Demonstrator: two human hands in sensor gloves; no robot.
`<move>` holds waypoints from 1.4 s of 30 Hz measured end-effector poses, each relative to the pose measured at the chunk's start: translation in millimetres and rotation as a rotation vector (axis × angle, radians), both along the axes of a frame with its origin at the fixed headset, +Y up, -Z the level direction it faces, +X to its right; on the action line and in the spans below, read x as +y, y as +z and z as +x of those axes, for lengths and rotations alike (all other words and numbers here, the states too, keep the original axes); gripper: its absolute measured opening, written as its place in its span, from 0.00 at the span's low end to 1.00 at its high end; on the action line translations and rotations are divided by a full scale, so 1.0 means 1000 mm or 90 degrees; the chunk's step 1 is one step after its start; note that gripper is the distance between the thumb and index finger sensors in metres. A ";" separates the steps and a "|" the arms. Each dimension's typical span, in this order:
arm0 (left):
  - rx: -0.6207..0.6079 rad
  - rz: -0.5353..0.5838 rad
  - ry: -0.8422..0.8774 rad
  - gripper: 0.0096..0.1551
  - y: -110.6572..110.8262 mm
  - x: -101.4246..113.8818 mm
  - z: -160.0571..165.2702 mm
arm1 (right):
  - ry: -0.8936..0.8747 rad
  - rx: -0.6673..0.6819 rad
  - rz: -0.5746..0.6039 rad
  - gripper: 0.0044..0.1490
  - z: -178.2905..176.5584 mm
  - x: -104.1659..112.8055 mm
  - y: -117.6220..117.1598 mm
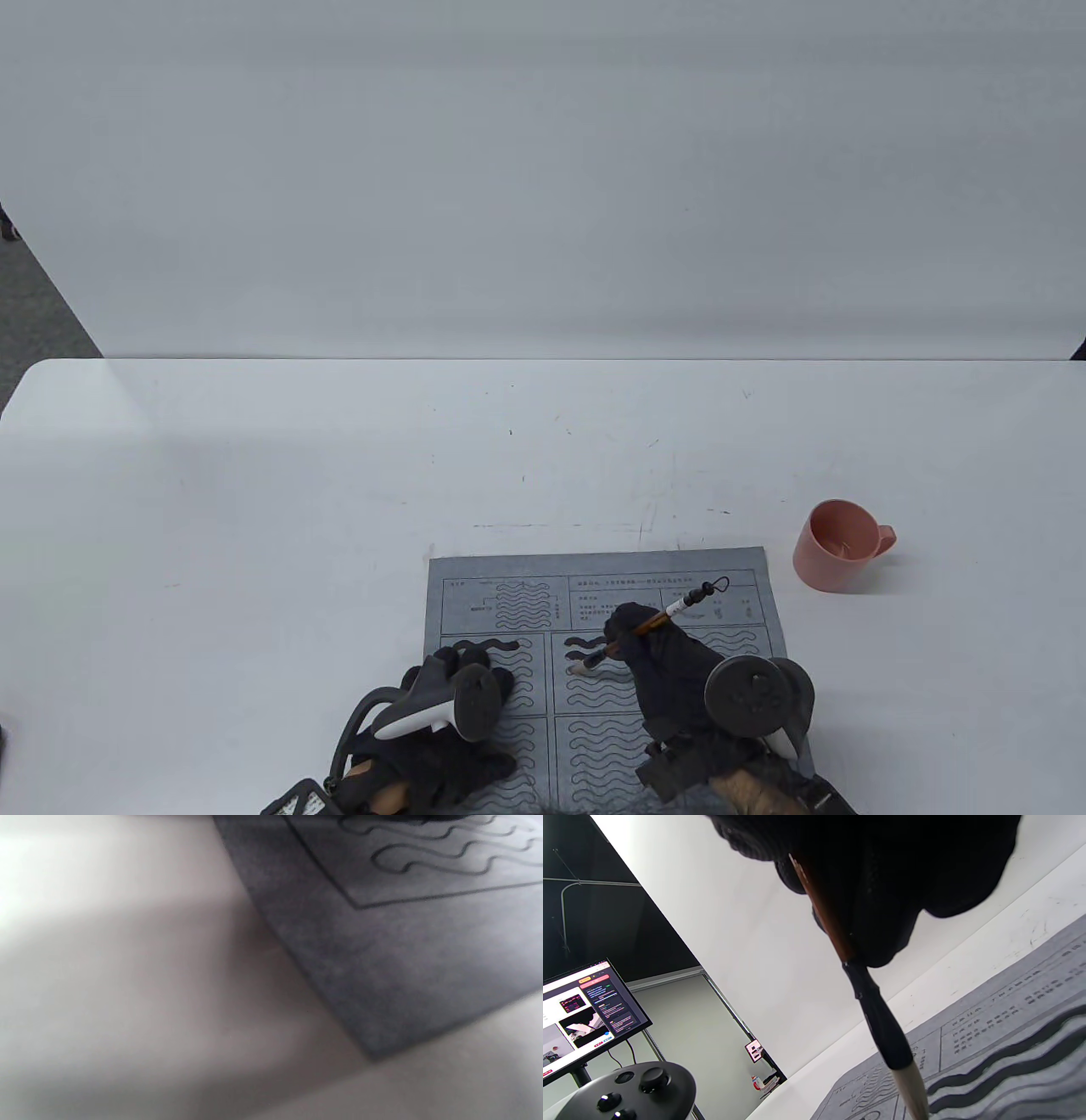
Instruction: Trace patterns on water writing practice cloth with Chinese brush
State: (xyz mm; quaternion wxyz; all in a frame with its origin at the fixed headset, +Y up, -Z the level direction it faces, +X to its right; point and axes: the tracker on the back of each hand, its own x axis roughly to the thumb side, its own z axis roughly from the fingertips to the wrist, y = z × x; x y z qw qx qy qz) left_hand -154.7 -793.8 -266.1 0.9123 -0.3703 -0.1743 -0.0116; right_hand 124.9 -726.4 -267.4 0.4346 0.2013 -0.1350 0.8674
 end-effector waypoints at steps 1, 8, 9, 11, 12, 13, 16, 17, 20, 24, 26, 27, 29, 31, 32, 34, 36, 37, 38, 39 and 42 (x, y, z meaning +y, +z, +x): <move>0.000 0.000 0.000 0.56 0.000 0.000 0.000 | 0.000 -0.001 -0.001 0.26 0.000 0.000 0.000; 0.000 0.000 0.000 0.56 0.000 0.000 0.000 | 0.004 0.004 -0.012 0.26 -0.002 0.000 0.000; 0.000 0.000 0.000 0.56 0.000 0.000 0.000 | 0.006 0.004 -0.011 0.26 -0.002 0.000 -0.001; 0.000 0.000 0.000 0.56 0.000 0.000 0.000 | 0.006 0.002 -0.009 0.26 -0.001 0.000 -0.001; 0.000 0.000 0.000 0.56 0.000 0.000 0.000 | 0.007 0.001 -0.009 0.26 -0.001 0.000 -0.001; 0.000 0.000 0.000 0.56 0.000 0.000 0.000 | 0.008 0.001 -0.009 0.26 -0.001 0.000 -0.001; 0.000 0.000 0.000 0.56 0.000 0.000 0.000 | 0.011 -0.002 -0.009 0.26 -0.001 0.000 -0.001; 0.000 0.000 0.000 0.56 0.000 0.000 0.000 | 0.011 -0.003 -0.009 0.26 -0.001 0.000 -0.001; 0.000 0.000 0.000 0.56 0.000 0.000 0.000 | 0.013 -0.007 -0.008 0.26 0.000 0.000 -0.001; 0.000 0.000 0.000 0.56 0.000 0.000 0.000 | 0.015 -0.010 -0.007 0.26 0.000 0.000 -0.002; 0.000 0.000 0.000 0.56 0.000 0.000 0.000 | 0.017 -0.012 -0.007 0.26 0.001 0.001 -0.002; 0.000 0.000 0.000 0.56 0.000 0.000 0.000 | 0.018 -0.013 -0.006 0.26 0.001 0.001 -0.002; 0.000 0.000 0.000 0.56 0.000 0.000 0.000 | 0.018 -0.014 -0.008 0.26 0.001 0.001 -0.002; 0.000 0.000 0.000 0.56 0.000 0.000 0.000 | 0.017 -0.014 -0.010 0.26 0.002 0.000 -0.002; 0.000 0.000 0.000 0.56 0.000 0.000 0.000 | 0.017 -0.014 -0.011 0.26 0.001 0.000 -0.002; 0.000 0.000 0.000 0.56 0.000 0.000 0.000 | 0.018 -0.014 -0.010 0.26 0.002 0.001 -0.002; 0.000 0.000 0.000 0.56 0.000 0.000 0.000 | 0.021 -0.014 -0.008 0.26 0.002 0.001 -0.002; 0.000 0.000 0.000 0.56 0.000 0.000 0.000 | 0.023 -0.015 -0.005 0.26 0.002 0.001 -0.002; 0.000 0.000 0.000 0.56 0.000 0.000 0.000 | 0.023 -0.016 -0.005 0.26 0.002 0.001 -0.002; 0.000 0.000 0.000 0.56 0.000 0.000 0.000 | 0.024 -0.016 -0.005 0.26 0.002 0.001 -0.002; 0.000 0.000 0.000 0.56 0.000 0.000 0.000 | 0.021 -0.017 -0.005 0.26 0.003 0.001 -0.002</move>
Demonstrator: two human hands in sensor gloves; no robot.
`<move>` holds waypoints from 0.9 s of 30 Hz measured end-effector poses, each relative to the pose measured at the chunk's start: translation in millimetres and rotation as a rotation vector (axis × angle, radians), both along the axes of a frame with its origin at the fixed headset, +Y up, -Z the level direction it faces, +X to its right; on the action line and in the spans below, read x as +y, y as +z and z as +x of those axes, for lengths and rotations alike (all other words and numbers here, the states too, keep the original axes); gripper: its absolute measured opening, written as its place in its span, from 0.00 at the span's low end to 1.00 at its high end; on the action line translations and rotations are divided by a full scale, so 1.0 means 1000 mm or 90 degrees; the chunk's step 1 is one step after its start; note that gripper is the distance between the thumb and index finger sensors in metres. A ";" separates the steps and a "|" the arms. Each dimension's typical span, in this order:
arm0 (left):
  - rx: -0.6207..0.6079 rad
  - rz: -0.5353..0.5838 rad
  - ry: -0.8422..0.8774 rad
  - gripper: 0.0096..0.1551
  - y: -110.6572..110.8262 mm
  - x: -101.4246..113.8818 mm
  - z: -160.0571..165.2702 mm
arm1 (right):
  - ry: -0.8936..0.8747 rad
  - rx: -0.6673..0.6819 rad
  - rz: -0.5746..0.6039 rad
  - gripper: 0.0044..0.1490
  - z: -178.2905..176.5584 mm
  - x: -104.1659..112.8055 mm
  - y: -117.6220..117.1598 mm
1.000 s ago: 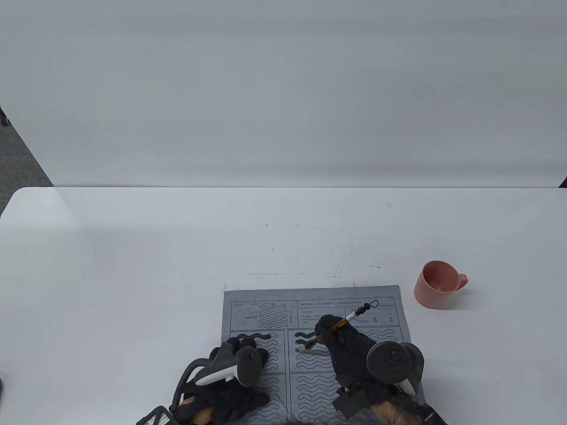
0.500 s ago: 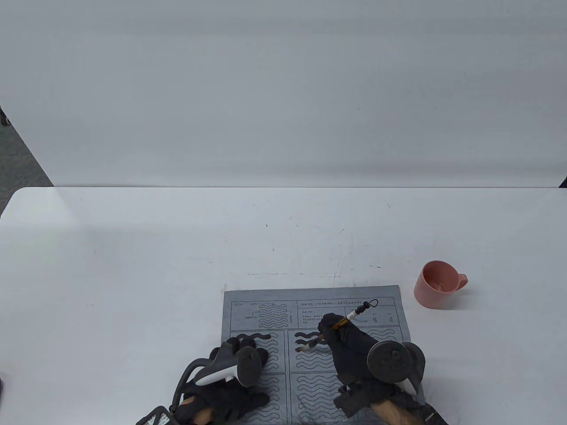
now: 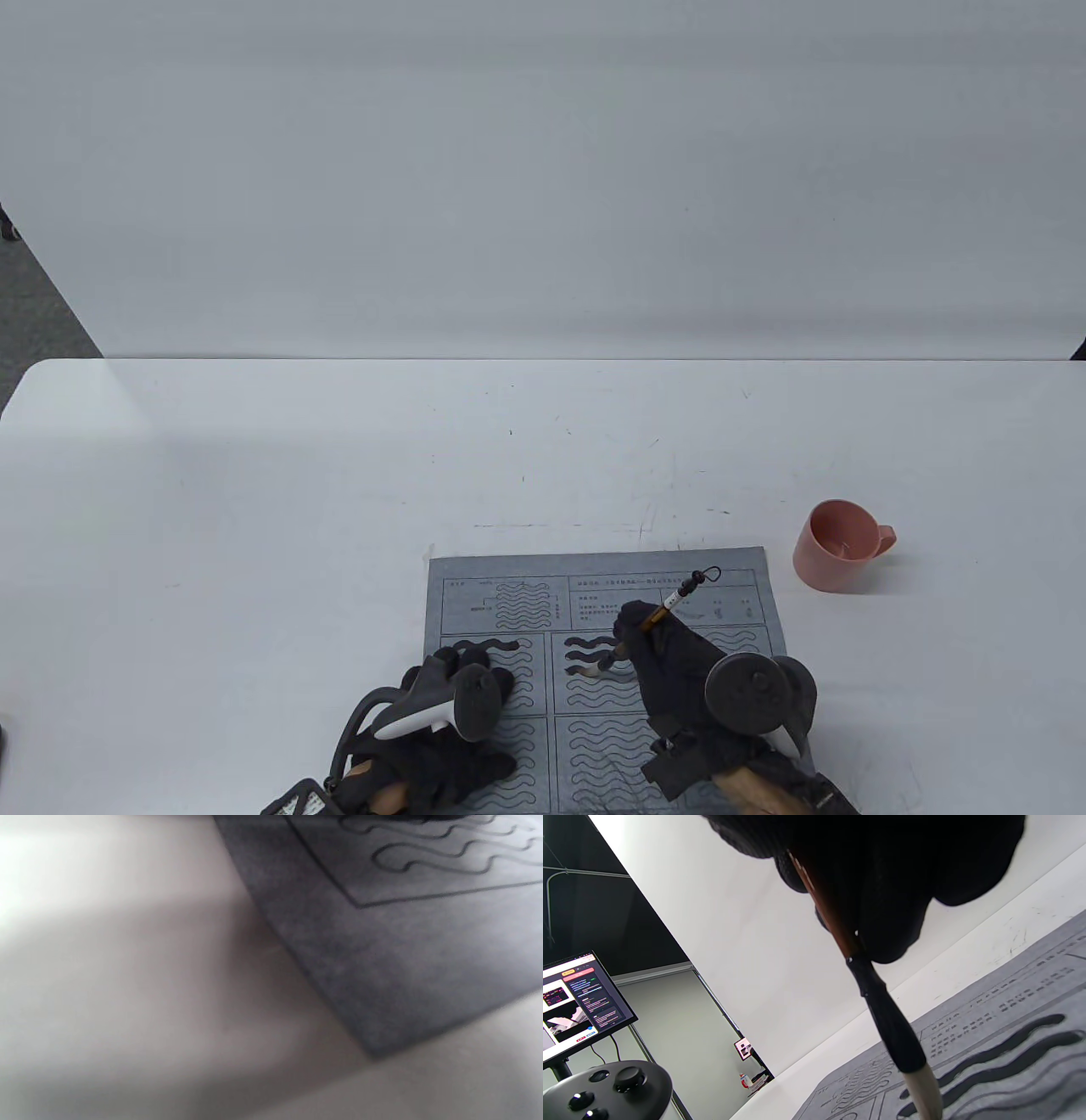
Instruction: Trace patterns on water writing practice cloth with Chinese brush
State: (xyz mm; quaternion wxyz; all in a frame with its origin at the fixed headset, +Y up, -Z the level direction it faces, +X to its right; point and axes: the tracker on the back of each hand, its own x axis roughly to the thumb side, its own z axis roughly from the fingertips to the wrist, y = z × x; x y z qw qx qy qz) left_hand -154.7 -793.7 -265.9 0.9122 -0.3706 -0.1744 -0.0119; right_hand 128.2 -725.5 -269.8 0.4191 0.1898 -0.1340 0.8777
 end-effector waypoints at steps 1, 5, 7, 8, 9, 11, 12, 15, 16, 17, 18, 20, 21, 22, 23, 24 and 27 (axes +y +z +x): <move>0.000 0.000 0.000 0.56 0.000 0.000 0.000 | 0.000 -0.001 0.000 0.26 0.000 0.000 0.000; 0.000 0.000 0.000 0.56 0.000 0.000 0.000 | -0.001 -0.004 0.001 0.26 0.002 0.001 -0.001; 0.000 0.000 0.000 0.56 0.000 0.000 0.000 | 0.001 -0.005 0.003 0.26 0.003 0.001 -0.001; 0.000 0.000 0.000 0.56 0.000 0.000 0.000 | 0.001 -0.006 0.004 0.26 0.003 0.001 -0.001; 0.000 0.000 0.000 0.56 0.000 0.000 0.000 | 0.002 -0.007 0.005 0.26 0.003 0.001 -0.001; 0.000 0.000 0.000 0.56 0.000 0.000 0.000 | 0.001 -0.008 0.005 0.26 0.004 0.001 -0.001; 0.000 0.000 0.000 0.56 0.000 0.000 0.000 | 0.001 -0.009 0.004 0.26 0.004 0.001 -0.001; 0.000 0.000 0.000 0.56 0.000 0.000 0.000 | 0.001 -0.013 0.004 0.26 0.005 0.001 -0.001; 0.000 0.000 0.000 0.56 0.000 0.000 0.000 | 0.001 -0.014 0.004 0.26 0.006 0.002 -0.001; 0.000 0.000 0.000 0.56 0.000 0.000 0.000 | 0.002 -0.014 0.003 0.26 0.006 0.002 -0.001; 0.000 0.000 0.000 0.56 0.000 0.000 0.000 | 0.002 -0.015 0.003 0.26 0.006 0.002 -0.001; 0.000 0.000 0.000 0.56 0.000 0.000 0.000 | 0.002 -0.017 0.004 0.26 0.007 0.002 -0.002; 0.000 0.000 0.000 0.56 0.000 0.000 0.000 | 0.002 -0.017 0.004 0.26 0.007 0.002 -0.002; 0.000 0.000 0.000 0.56 0.000 0.000 0.000 | 0.002 -0.019 0.005 0.26 0.007 0.002 -0.002; 0.000 0.000 0.000 0.56 0.000 0.000 0.000 | 0.003 -0.020 0.006 0.26 0.007 0.002 -0.002; 0.000 0.000 0.000 0.56 0.000 0.000 0.000 | 0.004 -0.021 0.007 0.26 0.008 0.003 -0.002; 0.000 0.000 0.001 0.56 0.000 0.000 0.000 | 0.007 -0.025 0.009 0.26 0.009 0.003 -0.002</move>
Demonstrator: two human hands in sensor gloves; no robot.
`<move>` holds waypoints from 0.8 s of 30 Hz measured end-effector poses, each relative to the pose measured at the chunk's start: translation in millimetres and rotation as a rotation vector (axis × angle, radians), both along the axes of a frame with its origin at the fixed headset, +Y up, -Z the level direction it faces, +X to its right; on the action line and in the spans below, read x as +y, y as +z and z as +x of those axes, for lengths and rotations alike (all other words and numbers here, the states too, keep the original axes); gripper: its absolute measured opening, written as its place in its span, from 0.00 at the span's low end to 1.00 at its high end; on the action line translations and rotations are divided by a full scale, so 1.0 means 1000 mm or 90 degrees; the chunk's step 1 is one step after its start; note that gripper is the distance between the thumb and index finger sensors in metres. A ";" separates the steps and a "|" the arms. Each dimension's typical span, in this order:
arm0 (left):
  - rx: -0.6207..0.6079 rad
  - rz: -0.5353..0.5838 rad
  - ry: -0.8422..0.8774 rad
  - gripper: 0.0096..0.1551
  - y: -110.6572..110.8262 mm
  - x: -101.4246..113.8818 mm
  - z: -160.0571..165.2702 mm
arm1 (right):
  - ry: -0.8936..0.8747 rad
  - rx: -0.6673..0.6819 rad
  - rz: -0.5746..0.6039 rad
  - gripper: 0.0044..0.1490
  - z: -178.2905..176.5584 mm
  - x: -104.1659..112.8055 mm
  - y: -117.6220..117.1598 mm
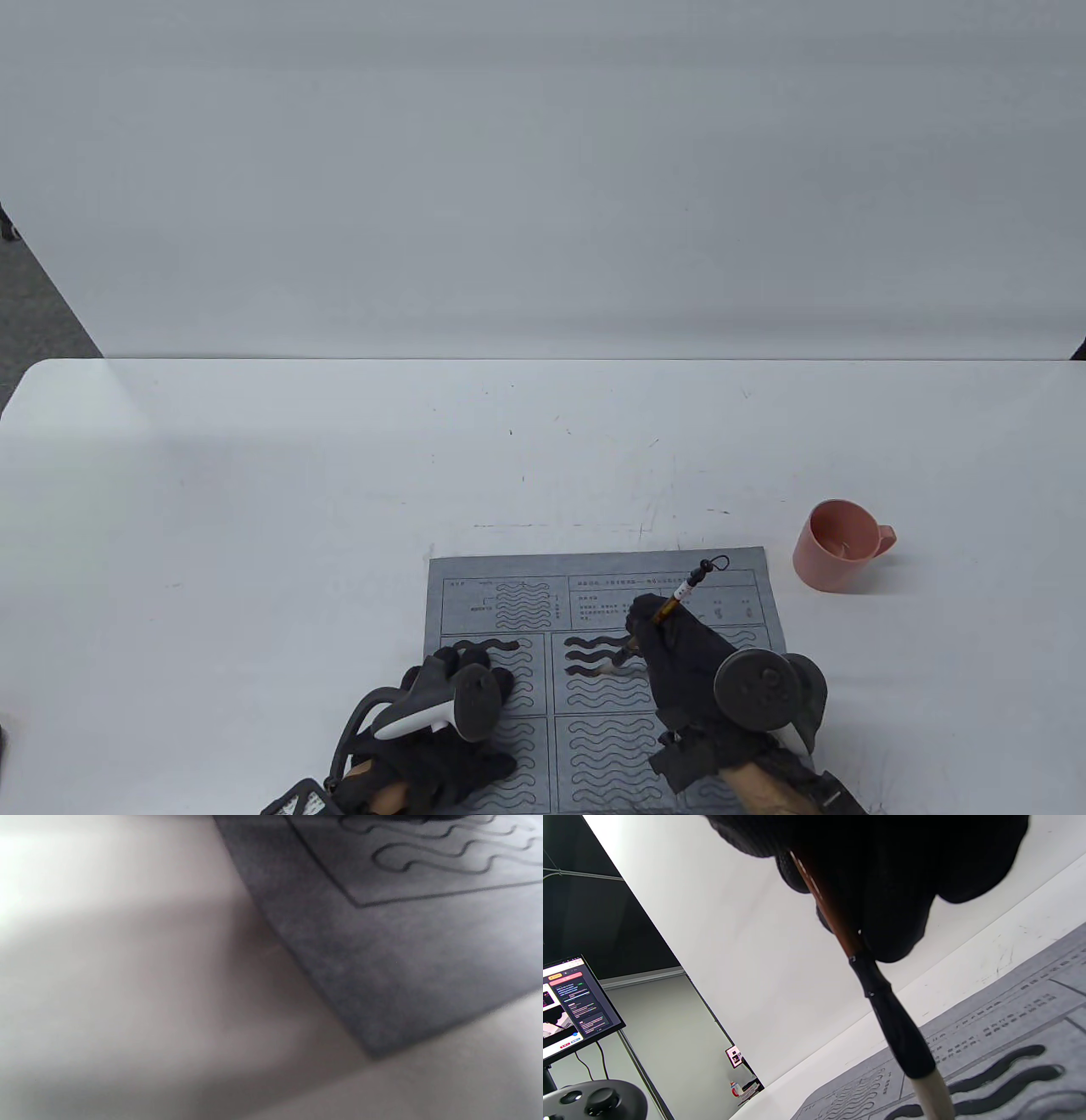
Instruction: Trace patterns on water writing practice cloth with Chinese brush
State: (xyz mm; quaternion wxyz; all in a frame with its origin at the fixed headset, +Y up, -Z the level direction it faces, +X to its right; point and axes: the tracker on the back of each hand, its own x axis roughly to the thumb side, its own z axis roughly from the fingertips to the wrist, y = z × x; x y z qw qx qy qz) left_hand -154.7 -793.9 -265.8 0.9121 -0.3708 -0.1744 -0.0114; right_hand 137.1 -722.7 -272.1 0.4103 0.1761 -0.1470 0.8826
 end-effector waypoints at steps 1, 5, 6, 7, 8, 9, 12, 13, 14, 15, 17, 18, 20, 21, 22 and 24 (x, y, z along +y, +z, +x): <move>0.000 0.000 0.000 0.56 0.000 0.000 0.000 | -0.001 -0.002 0.000 0.26 0.001 0.000 0.000; 0.000 0.000 0.000 0.56 0.000 0.000 0.000 | -0.003 -0.008 -0.002 0.26 0.003 0.000 -0.002; 0.000 0.000 0.000 0.56 0.000 0.000 0.000 | -0.003 -0.009 -0.003 0.26 0.004 0.000 -0.002; 0.000 0.000 0.000 0.56 0.000 0.000 0.000 | -0.004 -0.011 -0.003 0.26 0.004 0.000 -0.002; 0.000 0.000 0.000 0.56 0.000 0.000 0.000 | -0.003 -0.012 -0.003 0.26 0.004 0.000 -0.002; 0.000 0.000 0.000 0.56 0.000 0.000 0.000 | -0.003 -0.013 -0.002 0.26 0.004 0.000 -0.002; 0.000 0.000 0.000 0.56 0.000 0.000 0.000 | -0.003 -0.016 -0.002 0.26 0.005 0.000 -0.002; 0.000 0.000 0.000 0.56 0.000 0.000 0.000 | -0.003 -0.017 -0.002 0.26 0.005 0.000 -0.002; 0.000 0.000 0.000 0.56 0.000 0.000 0.000 | -0.003 -0.018 -0.002 0.26 0.005 0.000 -0.002; 0.000 0.000 0.000 0.56 0.000 0.000 0.000 | -0.002 -0.019 -0.001 0.26 0.005 0.000 -0.002; 0.000 0.000 0.000 0.56 0.000 0.000 0.000 | -0.003 -0.021 0.000 0.25 0.006 0.000 -0.002; 0.000 0.000 0.000 0.56 0.000 0.000 0.000 | -0.003 -0.022 0.000 0.25 0.006 0.000 -0.002; 0.000 0.000 0.000 0.56 0.000 0.000 0.000 | -0.001 -0.023 0.001 0.25 0.006 0.000 -0.002; 0.000 0.000 0.000 0.56 0.000 0.000 0.000 | -0.001 -0.023 0.001 0.25 0.006 0.000 -0.002; 0.000 0.000 0.000 0.56 0.000 0.000 0.000 | -0.002 -0.023 -0.001 0.25 0.006 0.000 -0.002; 0.000 0.000 0.000 0.56 0.000 0.000 0.000 | -0.001 -0.021 -0.003 0.25 0.006 0.000 -0.003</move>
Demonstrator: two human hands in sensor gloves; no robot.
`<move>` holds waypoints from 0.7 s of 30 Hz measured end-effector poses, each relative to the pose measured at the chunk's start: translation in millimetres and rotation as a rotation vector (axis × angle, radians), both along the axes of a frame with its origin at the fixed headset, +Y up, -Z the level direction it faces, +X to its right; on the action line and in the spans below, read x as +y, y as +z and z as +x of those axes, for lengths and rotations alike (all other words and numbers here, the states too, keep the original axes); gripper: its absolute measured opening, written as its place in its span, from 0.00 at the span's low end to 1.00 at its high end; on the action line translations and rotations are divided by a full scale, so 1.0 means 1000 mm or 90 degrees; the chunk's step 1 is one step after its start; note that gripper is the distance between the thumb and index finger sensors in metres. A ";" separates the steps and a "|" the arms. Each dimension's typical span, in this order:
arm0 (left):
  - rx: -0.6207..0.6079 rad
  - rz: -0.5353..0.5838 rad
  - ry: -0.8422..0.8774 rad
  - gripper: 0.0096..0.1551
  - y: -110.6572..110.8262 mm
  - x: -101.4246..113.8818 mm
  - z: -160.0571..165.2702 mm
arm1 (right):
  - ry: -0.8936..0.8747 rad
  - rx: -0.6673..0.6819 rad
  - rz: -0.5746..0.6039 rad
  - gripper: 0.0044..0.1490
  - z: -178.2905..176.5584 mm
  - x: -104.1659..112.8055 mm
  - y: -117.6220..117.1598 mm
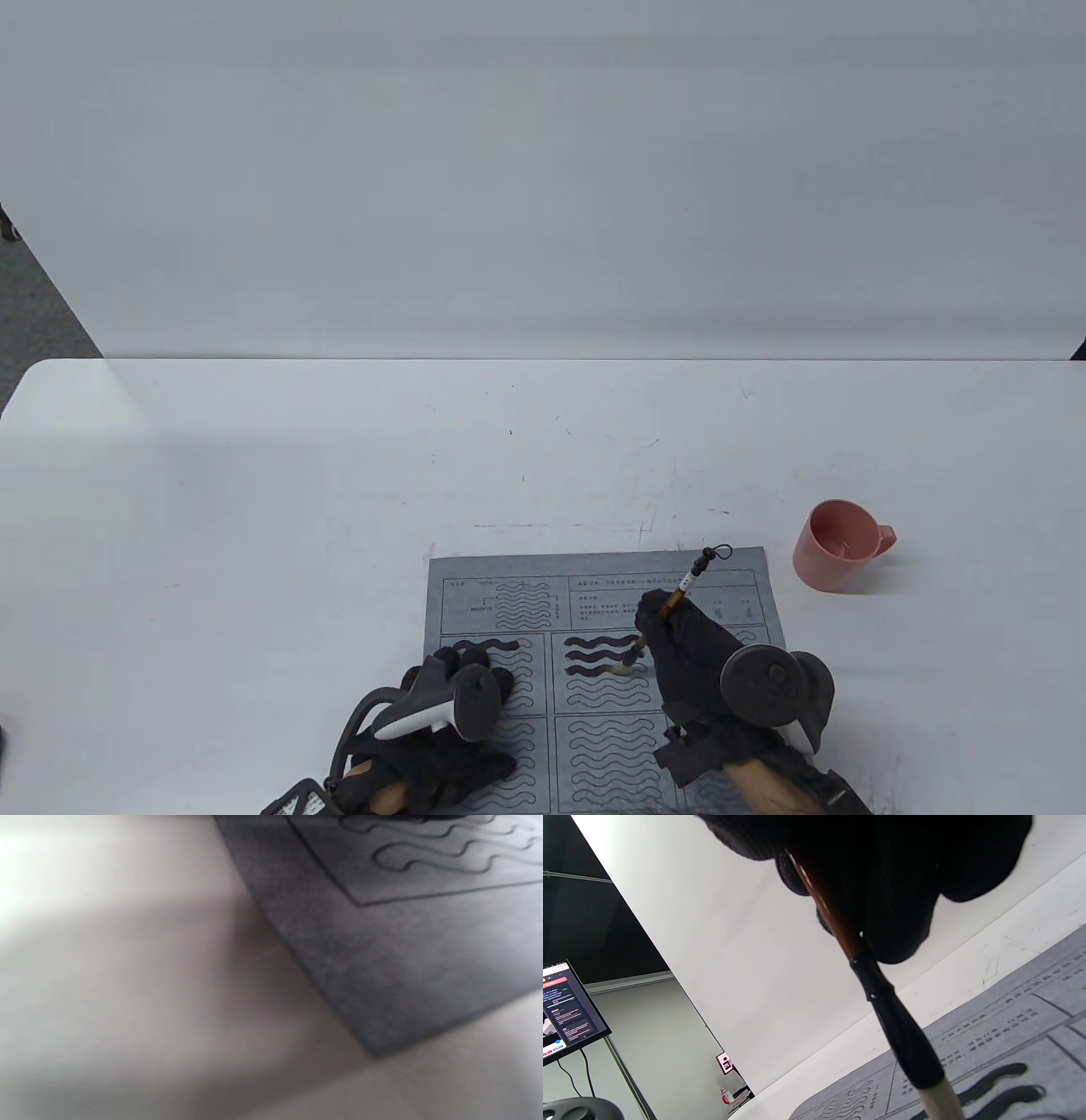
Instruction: Trace patterns on water writing practice cloth with Chinese brush
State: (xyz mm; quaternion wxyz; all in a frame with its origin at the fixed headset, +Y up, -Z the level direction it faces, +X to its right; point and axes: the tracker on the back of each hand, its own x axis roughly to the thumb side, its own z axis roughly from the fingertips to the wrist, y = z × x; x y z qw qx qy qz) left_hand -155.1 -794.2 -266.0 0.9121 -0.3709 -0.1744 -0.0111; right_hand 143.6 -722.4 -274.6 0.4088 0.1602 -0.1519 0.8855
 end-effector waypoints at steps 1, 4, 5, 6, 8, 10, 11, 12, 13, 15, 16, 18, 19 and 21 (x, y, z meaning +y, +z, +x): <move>0.000 0.000 0.000 0.56 0.000 0.000 0.000 | 0.000 0.000 0.000 0.25 0.000 0.000 0.000; 0.000 0.000 0.000 0.56 0.000 0.000 0.000 | 0.001 -0.003 0.003 0.25 0.001 0.001 0.000; 0.000 0.000 0.000 0.56 0.000 0.000 0.000 | 0.000 -0.004 0.003 0.25 0.002 0.001 0.000; 0.000 0.000 0.000 0.56 0.000 0.000 0.000 | -0.001 -0.005 0.003 0.25 0.002 0.000 -0.001; 0.000 0.000 0.000 0.56 0.000 0.000 0.000 | -0.001 -0.007 0.001 0.25 0.002 0.000 -0.001; 0.000 0.000 0.000 0.56 0.000 0.000 0.000 | -0.001 -0.008 0.002 0.25 0.003 0.001 -0.001; 0.000 0.000 0.000 0.56 0.000 0.000 0.000 | -0.001 -0.009 0.002 0.25 0.003 0.001 -0.001; 0.000 0.000 0.000 0.56 0.000 0.000 0.000 | -0.001 -0.009 0.002 0.25 0.003 0.001 -0.001; 0.000 0.000 0.000 0.56 0.000 0.000 0.000 | -0.001 -0.010 0.002 0.25 0.003 0.001 -0.001; 0.000 0.000 0.000 0.56 0.000 0.000 0.000 | 0.000 -0.011 0.003 0.25 0.004 0.001 -0.001; 0.000 0.000 0.000 0.56 0.000 0.000 0.000 | 0.001 -0.011 0.003 0.25 0.004 0.001 -0.001; 0.000 0.000 0.000 0.56 0.000 0.000 0.000 | 0.000 -0.013 0.004 0.25 0.004 0.001 -0.001; 0.000 0.000 0.000 0.56 0.000 0.000 0.000 | 0.001 -0.014 0.003 0.25 0.004 0.001 -0.002; 0.000 0.000 0.000 0.56 0.000 0.000 0.000 | 0.001 -0.015 0.001 0.25 0.006 0.002 -0.002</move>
